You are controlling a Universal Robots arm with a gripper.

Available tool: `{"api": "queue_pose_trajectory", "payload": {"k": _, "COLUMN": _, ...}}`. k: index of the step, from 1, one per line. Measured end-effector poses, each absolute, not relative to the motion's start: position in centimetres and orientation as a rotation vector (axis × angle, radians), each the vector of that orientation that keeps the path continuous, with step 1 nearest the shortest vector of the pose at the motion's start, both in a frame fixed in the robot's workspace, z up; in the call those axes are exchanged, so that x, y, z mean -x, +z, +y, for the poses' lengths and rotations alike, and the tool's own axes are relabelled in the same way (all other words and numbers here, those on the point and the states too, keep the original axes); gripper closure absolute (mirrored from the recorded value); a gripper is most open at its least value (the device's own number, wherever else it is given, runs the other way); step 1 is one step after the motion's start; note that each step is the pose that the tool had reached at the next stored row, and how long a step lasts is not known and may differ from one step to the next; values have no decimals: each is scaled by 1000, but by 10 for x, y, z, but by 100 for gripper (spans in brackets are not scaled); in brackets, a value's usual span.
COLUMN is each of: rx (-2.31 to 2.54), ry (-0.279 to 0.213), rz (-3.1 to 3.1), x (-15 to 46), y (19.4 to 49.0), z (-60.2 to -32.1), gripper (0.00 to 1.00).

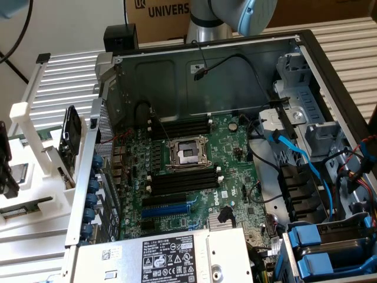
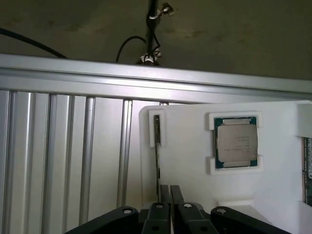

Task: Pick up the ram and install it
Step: 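Pick up the ram and move it above insertion slot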

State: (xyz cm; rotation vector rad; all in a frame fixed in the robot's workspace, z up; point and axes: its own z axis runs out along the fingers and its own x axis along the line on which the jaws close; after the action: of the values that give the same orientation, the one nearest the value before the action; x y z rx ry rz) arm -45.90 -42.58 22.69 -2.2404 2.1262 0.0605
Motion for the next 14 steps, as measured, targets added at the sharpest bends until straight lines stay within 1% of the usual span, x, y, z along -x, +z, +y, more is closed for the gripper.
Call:
{"api": "queue_pose_trajectory", "payload": {"k": 2, "rx": 2240, "ry": 60, "rz": 2126, "x": 459, "y": 227, "z": -426, "gripper": 82}}
{"api": "queue_pose_trajectory", "payload": {"k": 3, "rx": 2240, "ry": 60, "rz": 2126, "x": 459, "y": 227, "z": -426, "gripper": 75}}
{"api": "queue_pose_trajectory", "payload": {"k": 7, "rx": 2241, "ry": 59, "rz": 2127, "x": 459, "y": 226, "z": -426, "gripper": 75}}
{"api": "queue_pose_trajectory", "payload": {"k": 14, "rx": 2252, "ry": 37, "rz": 2138, "x": 459, "y": 218, "z": -426, "gripper": 75}}
